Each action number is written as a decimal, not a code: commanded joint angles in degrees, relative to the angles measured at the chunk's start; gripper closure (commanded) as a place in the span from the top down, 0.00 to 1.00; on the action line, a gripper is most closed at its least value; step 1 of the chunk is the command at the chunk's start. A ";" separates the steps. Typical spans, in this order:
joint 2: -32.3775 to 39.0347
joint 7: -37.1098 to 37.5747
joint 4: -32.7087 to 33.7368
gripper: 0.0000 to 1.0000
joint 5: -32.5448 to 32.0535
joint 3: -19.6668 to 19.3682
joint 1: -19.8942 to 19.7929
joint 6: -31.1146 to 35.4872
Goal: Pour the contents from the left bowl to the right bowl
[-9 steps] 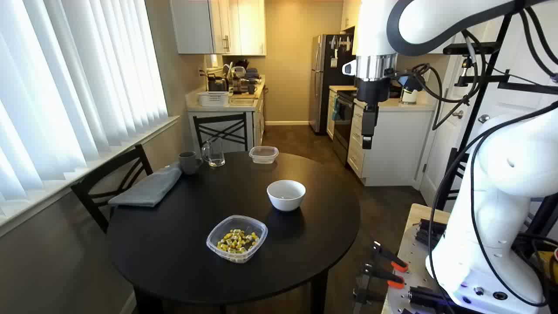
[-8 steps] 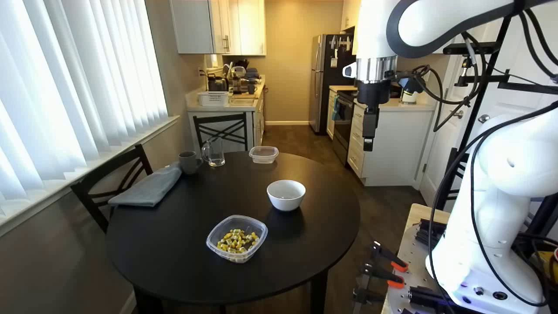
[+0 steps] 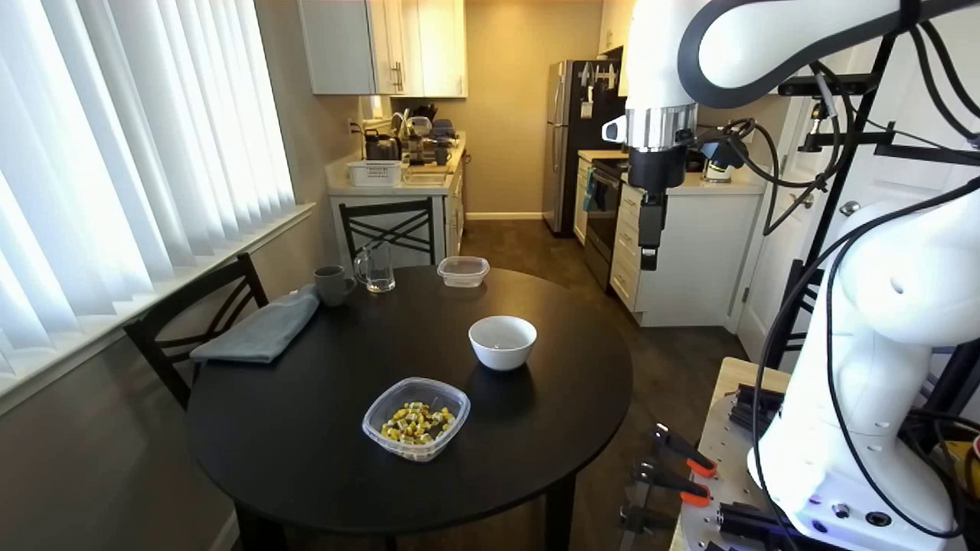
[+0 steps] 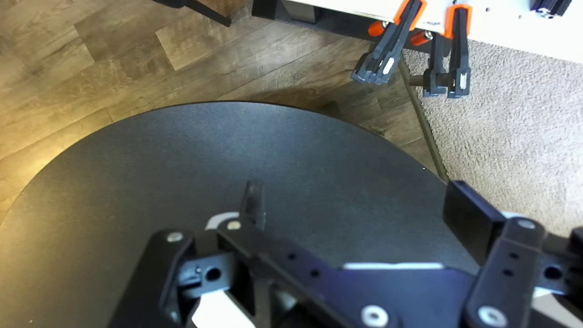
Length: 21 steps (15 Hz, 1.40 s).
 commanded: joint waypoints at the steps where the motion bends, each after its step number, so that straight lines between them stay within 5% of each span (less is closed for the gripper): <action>1: 0.01 0.15 0.10 1.00 -0.12 -0.17 0.23 -0.13; 6: 4.51 2.73 2.42 1.00 4.01 1.95 3.68 7.42; 12: 21.85 15.20 10.35 1.00 7.79 11.91 7.48 25.49; 21: 54.02 17.43 21.14 1.00 4.50 9.83 4.51 38.98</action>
